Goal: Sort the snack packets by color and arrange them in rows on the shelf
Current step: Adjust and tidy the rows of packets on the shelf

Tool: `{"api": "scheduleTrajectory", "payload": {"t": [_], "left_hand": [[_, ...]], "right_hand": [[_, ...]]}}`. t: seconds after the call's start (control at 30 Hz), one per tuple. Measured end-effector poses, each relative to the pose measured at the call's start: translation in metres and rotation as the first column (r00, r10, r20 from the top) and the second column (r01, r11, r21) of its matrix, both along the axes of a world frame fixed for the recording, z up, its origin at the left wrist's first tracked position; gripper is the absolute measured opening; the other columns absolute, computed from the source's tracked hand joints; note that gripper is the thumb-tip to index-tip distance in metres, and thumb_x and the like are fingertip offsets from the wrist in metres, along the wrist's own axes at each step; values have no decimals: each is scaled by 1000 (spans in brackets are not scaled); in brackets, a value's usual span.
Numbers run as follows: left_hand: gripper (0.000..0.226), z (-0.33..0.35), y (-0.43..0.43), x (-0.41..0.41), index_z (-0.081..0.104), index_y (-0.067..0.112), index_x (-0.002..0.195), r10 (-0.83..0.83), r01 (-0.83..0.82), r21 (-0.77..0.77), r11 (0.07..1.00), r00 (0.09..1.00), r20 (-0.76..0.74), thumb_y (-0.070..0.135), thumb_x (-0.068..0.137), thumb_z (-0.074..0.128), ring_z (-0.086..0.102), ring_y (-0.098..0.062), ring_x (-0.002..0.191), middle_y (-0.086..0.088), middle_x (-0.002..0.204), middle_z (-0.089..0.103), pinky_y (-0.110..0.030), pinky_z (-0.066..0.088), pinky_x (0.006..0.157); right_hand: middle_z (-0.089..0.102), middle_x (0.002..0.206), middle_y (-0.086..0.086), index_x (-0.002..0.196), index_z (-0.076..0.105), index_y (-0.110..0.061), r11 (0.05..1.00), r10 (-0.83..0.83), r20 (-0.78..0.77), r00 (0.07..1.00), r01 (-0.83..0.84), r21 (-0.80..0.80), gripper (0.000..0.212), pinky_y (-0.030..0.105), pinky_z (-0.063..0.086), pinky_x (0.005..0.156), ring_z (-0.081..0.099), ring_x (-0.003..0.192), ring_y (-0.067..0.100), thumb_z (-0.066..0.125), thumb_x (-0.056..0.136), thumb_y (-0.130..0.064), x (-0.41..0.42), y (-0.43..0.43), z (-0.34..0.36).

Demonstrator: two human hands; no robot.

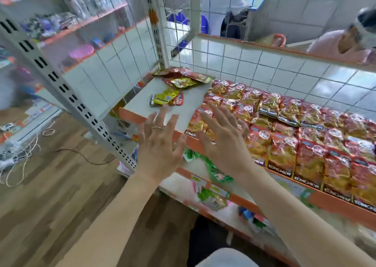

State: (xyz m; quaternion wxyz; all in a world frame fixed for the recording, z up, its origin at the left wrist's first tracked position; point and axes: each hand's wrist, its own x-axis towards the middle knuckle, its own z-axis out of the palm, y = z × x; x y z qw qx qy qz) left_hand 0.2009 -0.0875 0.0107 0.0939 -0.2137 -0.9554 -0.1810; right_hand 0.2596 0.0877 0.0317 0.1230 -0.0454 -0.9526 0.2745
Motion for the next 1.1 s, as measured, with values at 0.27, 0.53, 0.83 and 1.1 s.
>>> {"api": "scheduleTrajectory", "payload": {"t": [0.27, 0.53, 0.83, 1.1], "left_hand": [[64, 6, -11, -84, 33, 29, 154, -22, 23, -70, 997, 999, 24, 50, 94, 40, 11, -22, 152, 4, 168, 13, -56, 7, 121], [64, -20, -12, -128, 31, 26, 154, -7, 15, -84, 996, 996, 93, 44, 97, 52, 18, -25, 151, -1, 167, 19, -54, 18, 122], [67, -37, 8, -203, 44, 16, 146, -55, 81, -109, 991, 973, 223, 52, 91, 61, 38, -32, 139, -12, 152, 44, -48, 34, 111], [34, -35, 9, -222, 64, 15, 121, -214, 217, -1, 976, 962, 171, 34, 92, 67, 62, -35, 104, -9, 109, 68, -43, 51, 81]], "right_hand": [[22, 164, -9, 146, 43, -37, 999, -24, 2, 1000, 24, -45, 47, 50, -1, 117, 7, 152, 14, 46, 100, -47, -89, -11, -5], [26, 163, -8, 146, 43, -39, 1000, -14, 77, 997, 12, 17, 55, 58, 5, 118, 10, 152, 14, 36, 94, -55, -128, -15, -24], [26, 162, -10, 145, 41, -42, 991, -117, 145, 982, 105, 88, 48, 51, -2, 116, 13, 150, 15, 42, 98, -51, -143, -28, -28], [30, 160, -9, 145, 45, -38, 960, -278, 219, 935, 263, 94, 47, 53, -1, 116, 16, 150, 14, 48, 99, -46, -151, -32, -31]]}}
